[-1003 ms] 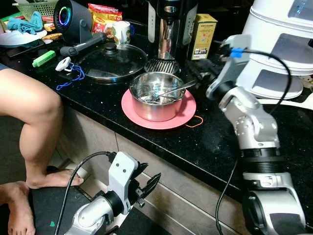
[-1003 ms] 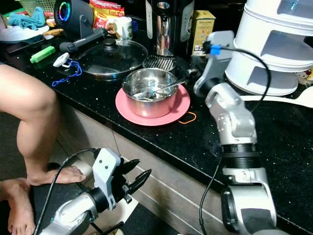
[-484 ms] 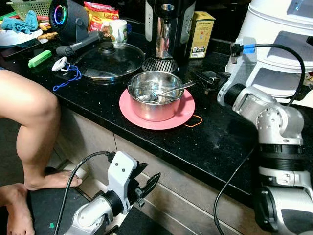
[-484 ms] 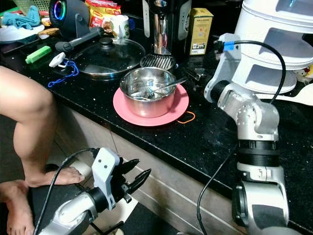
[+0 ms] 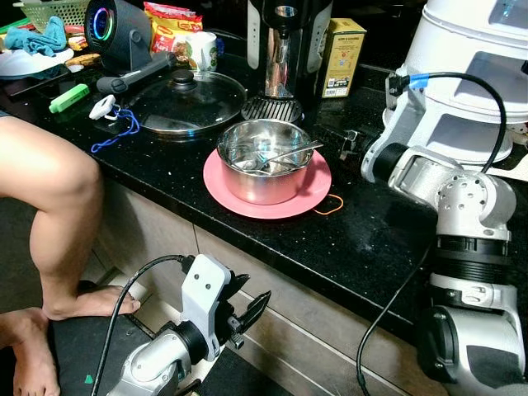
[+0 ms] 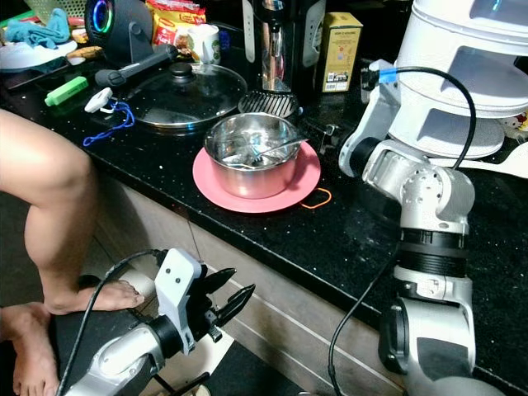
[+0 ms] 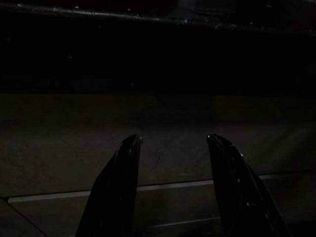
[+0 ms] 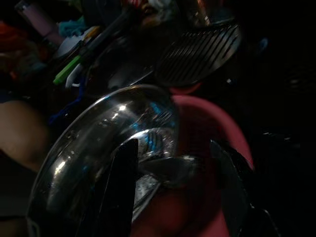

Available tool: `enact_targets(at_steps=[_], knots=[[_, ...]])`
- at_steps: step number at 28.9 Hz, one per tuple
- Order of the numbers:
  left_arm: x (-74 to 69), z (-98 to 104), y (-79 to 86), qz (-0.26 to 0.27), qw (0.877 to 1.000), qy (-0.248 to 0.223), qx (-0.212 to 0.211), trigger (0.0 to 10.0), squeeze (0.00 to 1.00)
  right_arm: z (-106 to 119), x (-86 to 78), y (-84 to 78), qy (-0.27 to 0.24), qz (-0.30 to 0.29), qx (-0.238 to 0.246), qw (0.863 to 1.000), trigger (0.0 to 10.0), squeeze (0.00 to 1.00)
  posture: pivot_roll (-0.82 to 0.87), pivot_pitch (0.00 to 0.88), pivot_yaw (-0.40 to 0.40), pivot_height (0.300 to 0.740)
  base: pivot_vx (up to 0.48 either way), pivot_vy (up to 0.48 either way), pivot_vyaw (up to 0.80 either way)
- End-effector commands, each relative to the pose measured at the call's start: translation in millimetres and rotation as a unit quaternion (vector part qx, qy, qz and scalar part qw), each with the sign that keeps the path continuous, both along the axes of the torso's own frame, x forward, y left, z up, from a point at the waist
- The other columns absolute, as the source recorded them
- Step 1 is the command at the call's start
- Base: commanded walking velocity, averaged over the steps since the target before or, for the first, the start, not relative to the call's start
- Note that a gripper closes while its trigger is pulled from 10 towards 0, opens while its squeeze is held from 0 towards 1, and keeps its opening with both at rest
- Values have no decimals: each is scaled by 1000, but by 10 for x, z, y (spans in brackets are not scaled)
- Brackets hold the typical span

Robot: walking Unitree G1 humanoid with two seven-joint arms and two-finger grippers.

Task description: Kitchen organization

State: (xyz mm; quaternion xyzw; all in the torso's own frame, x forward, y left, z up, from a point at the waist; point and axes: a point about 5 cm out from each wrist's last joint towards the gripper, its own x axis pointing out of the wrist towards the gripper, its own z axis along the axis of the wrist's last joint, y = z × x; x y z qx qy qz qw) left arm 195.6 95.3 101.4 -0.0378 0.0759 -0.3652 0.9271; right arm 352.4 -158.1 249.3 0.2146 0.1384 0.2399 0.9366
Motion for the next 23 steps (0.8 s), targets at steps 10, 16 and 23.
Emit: enact_targets(at_steps=[10,16,23], knots=[[-14,-10,-13,-2,1000,5,-3,10000,0,-39,25,0,27,-33,51,998,0,0,45,11,-29,732,0,0,0],[-9,-12,-2,1,1000,5,-3,10000,0,28,33,14,12,-40,83,996,0,0,46,15,-25,732,0,0,0],[3,-7,9,1,1000,5,-5,10000,0,275,5,57,-66,-12,157,985,0,0,47,14,-22,732,0,0,0]])
